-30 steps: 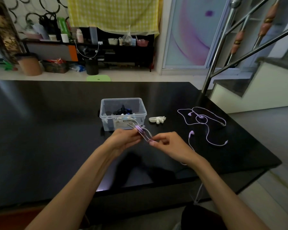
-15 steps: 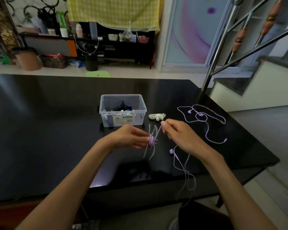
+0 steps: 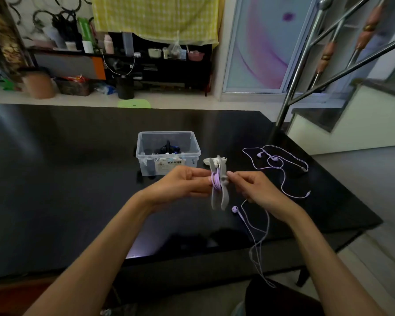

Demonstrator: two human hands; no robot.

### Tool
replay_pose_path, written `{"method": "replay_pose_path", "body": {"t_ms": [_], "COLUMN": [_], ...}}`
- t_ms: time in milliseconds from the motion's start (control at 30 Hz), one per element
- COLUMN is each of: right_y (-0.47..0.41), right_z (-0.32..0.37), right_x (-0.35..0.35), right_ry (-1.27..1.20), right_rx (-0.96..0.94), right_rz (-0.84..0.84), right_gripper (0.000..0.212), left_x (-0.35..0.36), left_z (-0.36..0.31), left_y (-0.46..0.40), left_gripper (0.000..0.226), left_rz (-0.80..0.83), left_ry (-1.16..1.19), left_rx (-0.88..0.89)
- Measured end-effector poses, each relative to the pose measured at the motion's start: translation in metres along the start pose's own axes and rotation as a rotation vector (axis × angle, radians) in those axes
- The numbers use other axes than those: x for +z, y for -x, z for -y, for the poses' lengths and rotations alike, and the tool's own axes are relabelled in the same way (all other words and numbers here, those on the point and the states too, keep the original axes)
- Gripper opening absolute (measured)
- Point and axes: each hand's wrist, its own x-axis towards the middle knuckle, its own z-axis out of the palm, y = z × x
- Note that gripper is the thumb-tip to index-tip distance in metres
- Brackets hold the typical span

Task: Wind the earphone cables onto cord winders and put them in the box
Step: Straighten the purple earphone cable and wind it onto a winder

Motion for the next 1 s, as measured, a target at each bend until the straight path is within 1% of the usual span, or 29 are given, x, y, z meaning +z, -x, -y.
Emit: {"method": "replay_pose_path", "body": {"t_ms": [33,100,167,233,400,467,533,600,733,800,900,933,967,1000], "right_y": [-0.003,-0.01,-0.013,-0.011,-0.009,-0.01,-0.01,-0.009,-0.009,-0.009,-0.008,-0.007,-0.006,-0.004], "right_z": [-0.003,-0.011,-0.014,-0.014,-0.006,-0.007,-0.009,-0.01,-0.001,0.005,0.007,0.008,0.008,0.008], "right_x": [0.004,0.012,0.016,0.019,0.029,0.031,0.032,0.036,0.039,0.034,0.021,0.016,0.01,0.004], "right_ry": [0.031,0.168,0.319,0.394,0.333,0.349,0.329,0.318,0.312,0.268,0.244,0.261,0.276,0.269], "right_rx": [-0.014,-0.03,-0.014,-0.001,0.011,0.018,0.051,0.085,0.068,0.039,-0.004,-0.018,-0.033,-0.05], "right_rz": [-0.017,-0.032,-0.038,-0.044,0.046,0.058,0.101,0.159,0.246,0.258,0.211,0.177,0.135,0.091], "right_gripper": [0.031,0.032,0.032,0.034,0.033,0.032,0.03,0.031,0.034,0.031,0.023,0.021,0.018,0.016], "left_x": [0.0,0.002,0.003,0.003,0.004,0.006,0.008,0.008,0.005,0.002,-0.005,-0.008,-0.011,-0.013], "left_z": [0.002,0.007,0.01,0.012,0.017,0.022,0.027,0.029,0.029,0.03,0.034,0.034,0.033,0.031], "left_y": [-0.002,-0.004,-0.005,-0.006,-0.009,-0.012,-0.016,-0.019,-0.02,-0.02,-0.021,-0.021,-0.02,-0.019], "left_gripper": [0.028,0.03,0.03,0.028,0.026,0.027,0.026,0.022,0.012,0.014,0.009,0.009,0.009,0.014], "left_rz": [-0.045,-0.095,-0.116,-0.135,-0.244,-0.323,-0.403,-0.478,-0.625,-0.637,-0.585,-0.538,-0.462,-0.367], "left_ry": [0.023,0.042,0.06,0.073,0.128,0.149,0.108,0.08,0.203,0.106,-0.225,-0.304,-0.349,-0.381], "left_rx": [0.017,0.026,0.018,0.014,-0.037,-0.09,-0.124,-0.12,-0.054,-0.017,-0.023,-0.044,-0.057,-0.063]}}
